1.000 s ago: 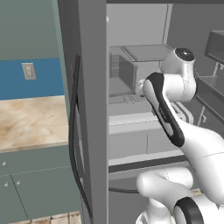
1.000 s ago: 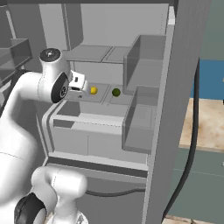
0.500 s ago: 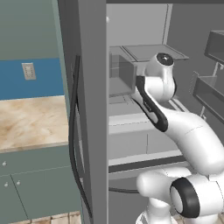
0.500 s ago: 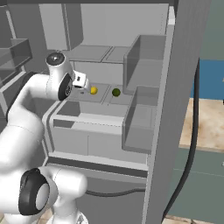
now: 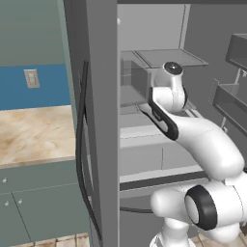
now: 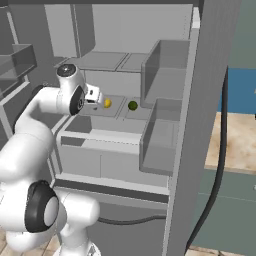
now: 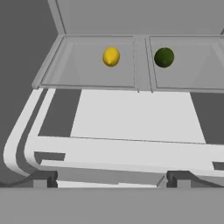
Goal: Grab the lemon and lime from the fridge, place them in the blender, close the lid, and turn on the blender to create a marinade.
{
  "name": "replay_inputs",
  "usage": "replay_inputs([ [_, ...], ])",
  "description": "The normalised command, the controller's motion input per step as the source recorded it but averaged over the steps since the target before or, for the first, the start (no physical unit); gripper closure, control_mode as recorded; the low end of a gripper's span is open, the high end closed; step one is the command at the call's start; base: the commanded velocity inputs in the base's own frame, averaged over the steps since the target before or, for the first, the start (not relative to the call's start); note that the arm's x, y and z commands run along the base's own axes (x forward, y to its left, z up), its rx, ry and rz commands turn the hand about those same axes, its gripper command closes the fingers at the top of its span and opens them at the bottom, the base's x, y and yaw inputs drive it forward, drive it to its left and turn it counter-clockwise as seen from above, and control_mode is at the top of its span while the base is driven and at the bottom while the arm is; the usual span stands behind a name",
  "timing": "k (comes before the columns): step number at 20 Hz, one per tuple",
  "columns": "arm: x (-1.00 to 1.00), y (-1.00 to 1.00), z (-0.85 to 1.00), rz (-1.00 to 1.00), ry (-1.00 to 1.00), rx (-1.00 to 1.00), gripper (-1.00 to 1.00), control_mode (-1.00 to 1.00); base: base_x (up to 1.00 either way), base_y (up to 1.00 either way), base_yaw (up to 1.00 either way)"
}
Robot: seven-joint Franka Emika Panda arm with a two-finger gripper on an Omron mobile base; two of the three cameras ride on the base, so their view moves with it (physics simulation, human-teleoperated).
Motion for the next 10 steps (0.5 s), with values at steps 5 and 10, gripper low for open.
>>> replay_inputs([
  [5,0.10,0.07,-0.35,0.00,-0.04,0.00,-1.00,-1.00,0.00,0.00,0.00],
  [10,0.32,0.22,-0.26,0.00,0.00,0.00,-1.00,-1.00,0.00,0.00,0.00],
])
